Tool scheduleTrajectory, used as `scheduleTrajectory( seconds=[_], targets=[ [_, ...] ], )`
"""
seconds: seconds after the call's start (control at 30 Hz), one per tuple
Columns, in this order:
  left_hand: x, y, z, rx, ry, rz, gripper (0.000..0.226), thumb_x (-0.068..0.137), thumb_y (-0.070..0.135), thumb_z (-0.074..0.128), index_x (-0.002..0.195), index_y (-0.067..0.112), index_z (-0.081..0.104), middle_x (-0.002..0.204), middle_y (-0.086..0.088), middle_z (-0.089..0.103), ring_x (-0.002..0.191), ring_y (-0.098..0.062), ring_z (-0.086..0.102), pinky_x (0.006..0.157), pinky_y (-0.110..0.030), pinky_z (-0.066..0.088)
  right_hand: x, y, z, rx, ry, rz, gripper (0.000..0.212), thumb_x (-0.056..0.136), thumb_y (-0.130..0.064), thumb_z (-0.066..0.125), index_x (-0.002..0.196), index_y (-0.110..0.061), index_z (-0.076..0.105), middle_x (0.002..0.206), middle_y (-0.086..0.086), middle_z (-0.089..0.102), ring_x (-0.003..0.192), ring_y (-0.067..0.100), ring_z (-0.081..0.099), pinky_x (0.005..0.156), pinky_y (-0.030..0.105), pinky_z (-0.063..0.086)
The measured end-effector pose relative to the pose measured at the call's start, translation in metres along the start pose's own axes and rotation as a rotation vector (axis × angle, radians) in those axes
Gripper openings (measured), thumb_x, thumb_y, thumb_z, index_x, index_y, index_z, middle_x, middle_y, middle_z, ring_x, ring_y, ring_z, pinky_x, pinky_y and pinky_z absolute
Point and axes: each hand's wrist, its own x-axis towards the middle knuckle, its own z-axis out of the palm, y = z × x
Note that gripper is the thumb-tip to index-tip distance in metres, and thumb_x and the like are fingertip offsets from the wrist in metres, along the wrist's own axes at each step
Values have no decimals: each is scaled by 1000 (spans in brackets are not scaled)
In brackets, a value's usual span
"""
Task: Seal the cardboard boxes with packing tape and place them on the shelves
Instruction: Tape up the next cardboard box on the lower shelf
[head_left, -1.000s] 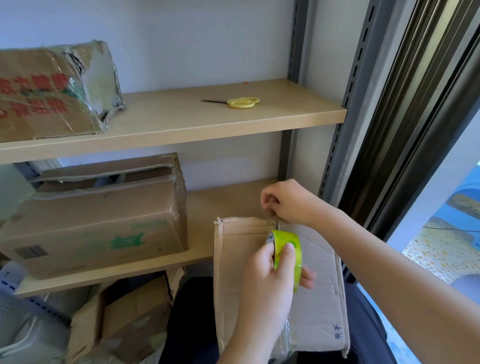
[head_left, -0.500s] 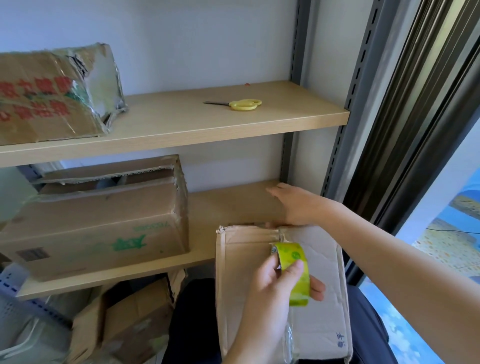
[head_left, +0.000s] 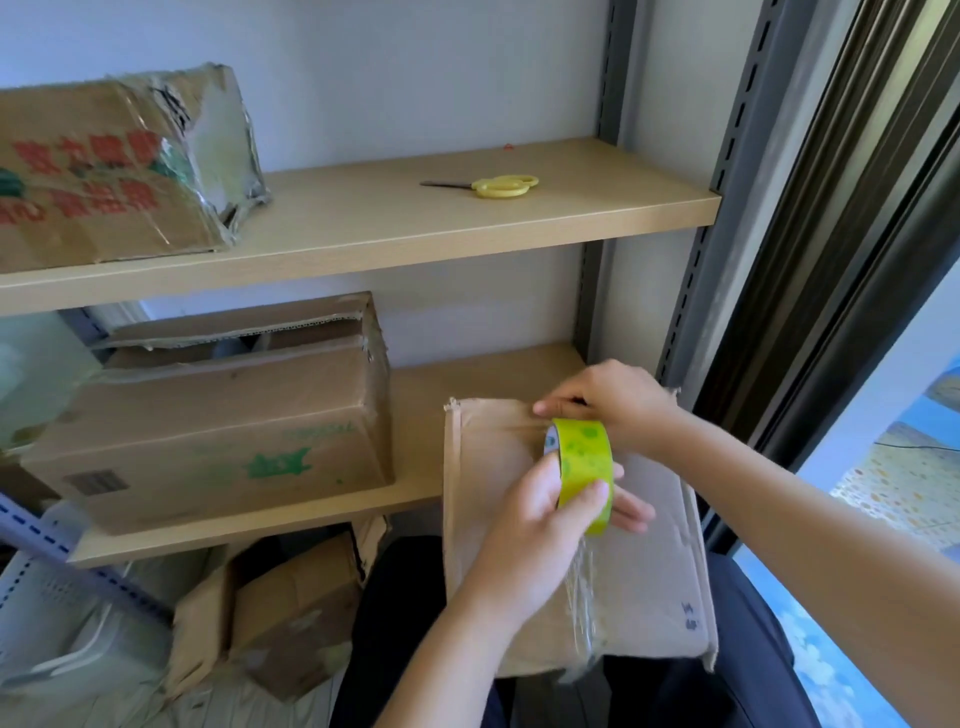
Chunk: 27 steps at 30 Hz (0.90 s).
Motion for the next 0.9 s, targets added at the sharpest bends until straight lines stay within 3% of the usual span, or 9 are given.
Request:
scheduleTrajectory(
  seconds=[0.1, 0.17, 0.3, 0.43, 0.5, 0.63, 0.9],
  targets=[
    [9, 17, -6, 10, 18, 25, 22, 103, 6, 44, 118, -6, 55, 100, -21, 74, 85, -23, 72, 79, -18, 51, 28, 6, -6, 23, 27, 23, 41, 91, -67, 46, 97, -36, 73, 84, -13, 68, 81, 13, 57, 63, 28, 39],
    [1, 23, -6, 7, 11, 17, 24, 104, 11, 43, 116, -6, 55, 97, -21, 74, 83, -25, 73, 79, -23, 54, 46, 12, -6, 40, 53, 31, 43, 91, -67, 47, 100, -35, 74, 92, -8, 71, 87, 16, 61, 69, 31, 47],
    [-34, 30, 14, -172, -30, -113, 39, 100, 26, 44, 109, -11, 51, 83, -22, 73, 69, -27, 71, 76, -34, 58, 74, 22, -8, 87, 1, 51, 42, 91, -65, 48, 96, -32, 74, 99, -4, 71, 92, 19, 63, 77, 33, 52],
    [-48, 24, 23, -279, 68, -247, 42, 100, 31, 41, 105, -9, 54, 76, -20, 73, 62, -26, 70, 69, -33, 56, 88, 24, -10, 116, -43, 53, 37, 89, -67, 48, 85, -37, 69, 93, -7, 70, 87, 16, 63, 85, 39, 54],
    [-57, 14, 34, -268, 37, -344, 45, 103, 34, 39, 107, -8, 53, 75, -20, 73, 63, -27, 70, 72, -36, 54, 91, 25, -9, 122, -34, 58, 42, 89, -68, 48, 92, -34, 73, 95, -6, 71, 87, 16, 64, 87, 41, 54],
    [-60, -12, 43, -234, 117, -445, 38, 106, 29, 35, 97, -4, 52, 62, -15, 69, 48, -22, 65, 56, -26, 48, 94, 26, -8, 110, -15, 71, 50, 88, -69, 49, 101, -27, 74, 101, -1, 72, 89, 18, 65, 88, 42, 54],
    [-61, -23, 36, -86, 200, -381, 40, 107, 30, 36, 98, -3, 56, 63, -14, 70, 49, -23, 63, 56, -27, 49, 98, 23, -5, 47, 33, 85, 50, 92, -65, 46, 105, -24, 72, 103, 0, 70, 88, 18, 63, 85, 41, 54]
  ],
)
